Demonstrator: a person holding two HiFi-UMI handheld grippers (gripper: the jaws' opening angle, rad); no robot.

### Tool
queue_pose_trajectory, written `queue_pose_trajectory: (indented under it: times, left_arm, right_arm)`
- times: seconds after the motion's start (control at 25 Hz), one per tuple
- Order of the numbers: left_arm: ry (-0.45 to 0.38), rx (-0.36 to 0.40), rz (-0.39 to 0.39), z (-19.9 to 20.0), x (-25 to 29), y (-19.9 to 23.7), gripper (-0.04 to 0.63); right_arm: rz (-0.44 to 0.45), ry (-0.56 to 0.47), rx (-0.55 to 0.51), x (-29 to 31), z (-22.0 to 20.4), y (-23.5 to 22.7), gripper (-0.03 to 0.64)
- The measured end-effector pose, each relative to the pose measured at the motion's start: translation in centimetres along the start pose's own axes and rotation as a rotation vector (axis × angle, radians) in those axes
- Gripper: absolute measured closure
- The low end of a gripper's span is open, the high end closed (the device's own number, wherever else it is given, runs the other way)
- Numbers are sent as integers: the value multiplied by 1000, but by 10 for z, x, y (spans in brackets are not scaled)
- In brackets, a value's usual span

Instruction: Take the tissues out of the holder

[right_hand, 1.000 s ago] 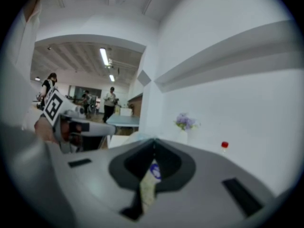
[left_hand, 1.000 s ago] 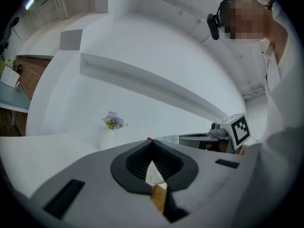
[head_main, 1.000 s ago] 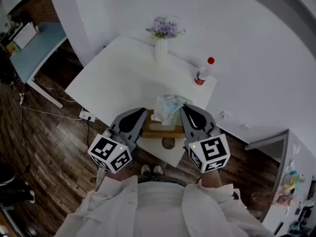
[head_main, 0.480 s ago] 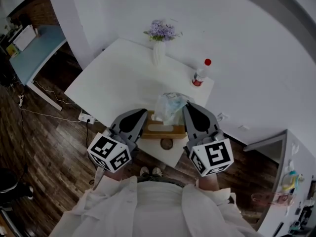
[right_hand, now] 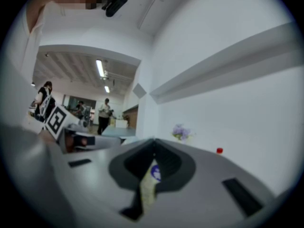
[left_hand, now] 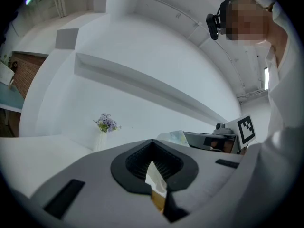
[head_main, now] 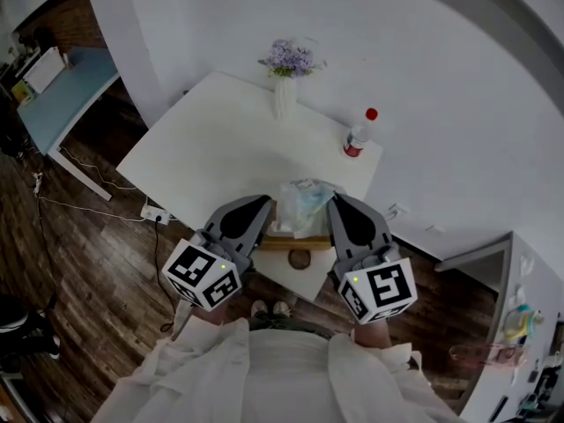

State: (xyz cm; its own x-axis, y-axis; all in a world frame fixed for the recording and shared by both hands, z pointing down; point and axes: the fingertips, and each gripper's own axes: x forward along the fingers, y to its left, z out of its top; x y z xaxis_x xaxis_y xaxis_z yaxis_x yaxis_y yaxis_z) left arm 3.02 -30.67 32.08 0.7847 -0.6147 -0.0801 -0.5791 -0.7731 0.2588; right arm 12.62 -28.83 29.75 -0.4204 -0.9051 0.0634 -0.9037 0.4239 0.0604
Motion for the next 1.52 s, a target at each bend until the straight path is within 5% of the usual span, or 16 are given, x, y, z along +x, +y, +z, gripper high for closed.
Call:
queue_pose_trajectory:
  times: [1.52]
  left_arm:
    - [2, -15, -10, -3, 6, -9, 577]
  right_arm:
    - [3, 50, -17, -4, -11, -2, 606]
